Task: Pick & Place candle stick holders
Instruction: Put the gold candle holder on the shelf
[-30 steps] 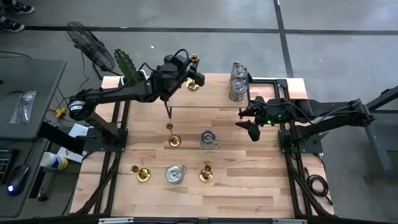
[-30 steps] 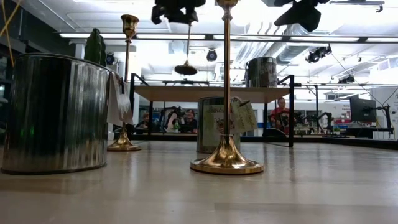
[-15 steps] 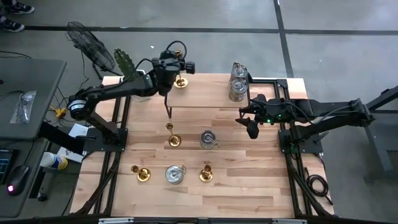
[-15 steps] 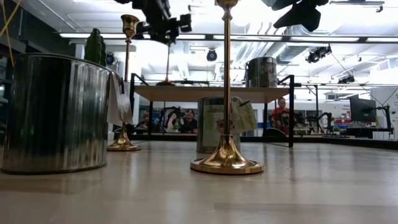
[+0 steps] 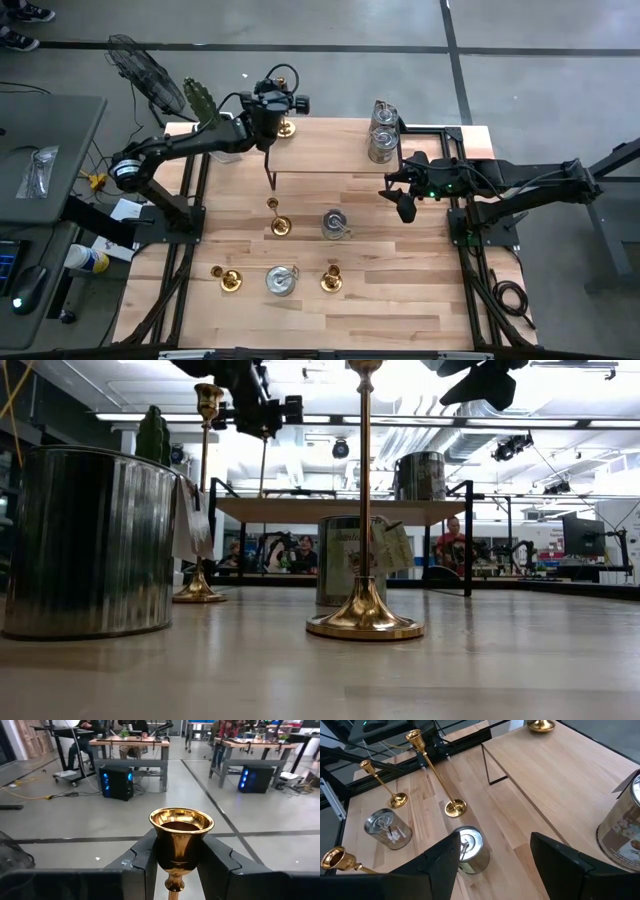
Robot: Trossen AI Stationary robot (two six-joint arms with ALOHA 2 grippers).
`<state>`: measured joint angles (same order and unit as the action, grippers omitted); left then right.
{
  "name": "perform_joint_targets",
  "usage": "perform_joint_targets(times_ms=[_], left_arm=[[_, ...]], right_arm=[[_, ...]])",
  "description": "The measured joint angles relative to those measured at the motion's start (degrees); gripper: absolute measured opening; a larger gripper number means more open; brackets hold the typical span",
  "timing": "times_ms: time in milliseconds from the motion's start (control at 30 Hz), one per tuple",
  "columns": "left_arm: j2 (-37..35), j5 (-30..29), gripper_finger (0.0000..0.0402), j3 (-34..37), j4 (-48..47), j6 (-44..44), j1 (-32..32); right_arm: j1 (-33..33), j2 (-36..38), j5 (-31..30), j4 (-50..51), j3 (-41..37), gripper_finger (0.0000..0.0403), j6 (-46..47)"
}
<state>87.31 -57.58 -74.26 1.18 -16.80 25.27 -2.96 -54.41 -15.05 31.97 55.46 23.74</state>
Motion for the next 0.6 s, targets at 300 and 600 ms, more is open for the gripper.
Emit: perform_joint_targets(times_ms=[300, 600], left_arm=[[0.02, 2.92, 0.0103, 0.0, 0.35, 0.02, 3.02], [0.02, 4.59, 0.0103, 0.0, 0.11, -0.13, 3.33]], right_arm=[[0.0, 0.0, 0.0, 0.0, 0.0, 0.0233, 0.0], [0.06, -0.02, -0.01, 0.0, 0.0, 0.0233, -0.04]])
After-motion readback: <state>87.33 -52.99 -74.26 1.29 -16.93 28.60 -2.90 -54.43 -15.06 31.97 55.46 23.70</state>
